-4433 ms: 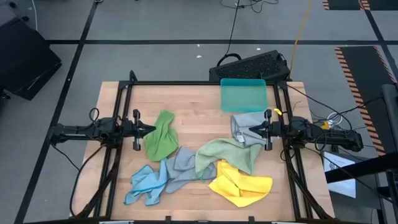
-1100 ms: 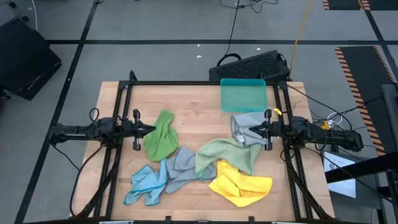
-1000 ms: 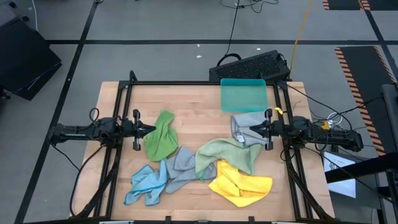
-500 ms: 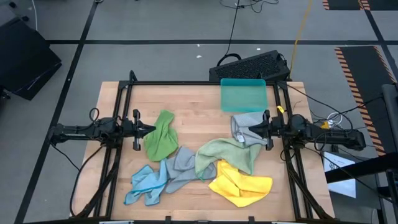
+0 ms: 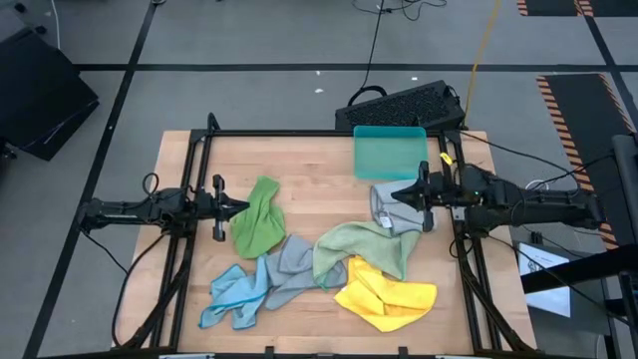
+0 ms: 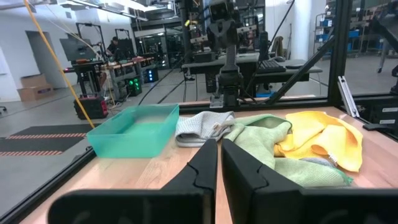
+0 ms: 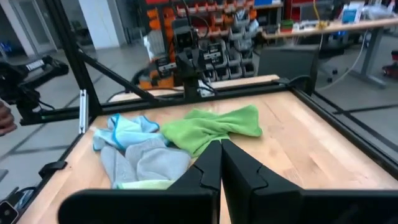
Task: Fold microfiber towels
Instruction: Fold the right gray microfiber cloth
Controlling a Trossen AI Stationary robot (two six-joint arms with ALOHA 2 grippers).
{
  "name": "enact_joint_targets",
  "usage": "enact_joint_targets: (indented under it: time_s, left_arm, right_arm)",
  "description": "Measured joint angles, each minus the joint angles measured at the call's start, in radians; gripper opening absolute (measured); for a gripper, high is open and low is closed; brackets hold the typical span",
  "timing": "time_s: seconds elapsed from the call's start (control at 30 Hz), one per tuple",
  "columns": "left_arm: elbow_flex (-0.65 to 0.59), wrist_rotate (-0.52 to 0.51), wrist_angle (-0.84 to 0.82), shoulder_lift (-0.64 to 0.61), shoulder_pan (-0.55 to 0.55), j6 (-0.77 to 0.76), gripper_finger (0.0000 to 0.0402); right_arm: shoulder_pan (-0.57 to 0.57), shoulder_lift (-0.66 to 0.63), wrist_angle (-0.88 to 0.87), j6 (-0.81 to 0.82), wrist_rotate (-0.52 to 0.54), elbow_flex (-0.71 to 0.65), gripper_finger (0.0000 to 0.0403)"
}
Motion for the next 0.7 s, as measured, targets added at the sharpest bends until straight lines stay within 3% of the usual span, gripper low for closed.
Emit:
enact_joint_targets:
  time_s: [0.33,0.47,0.7]
  left_arm:
    - [0.000,0.000,0.000,0.000,0.000,0.000,0.0026]
    - [0.000,0.000,0.007,0.000,0.000,0.000,0.0026]
    - [0.000,0.027,0.023,0.000,0.000,-0.001,0.0026]
  right_arm:
    - [0.000,0.269,-0.176,-0.001,0.004,0.283,0.0002]
    - [0.000,0.318,-0.166,0.000,0.025,0.290,0.0002]
    - [0.061,0.399,-0.164,0.064,0.201,0.252,0.0002]
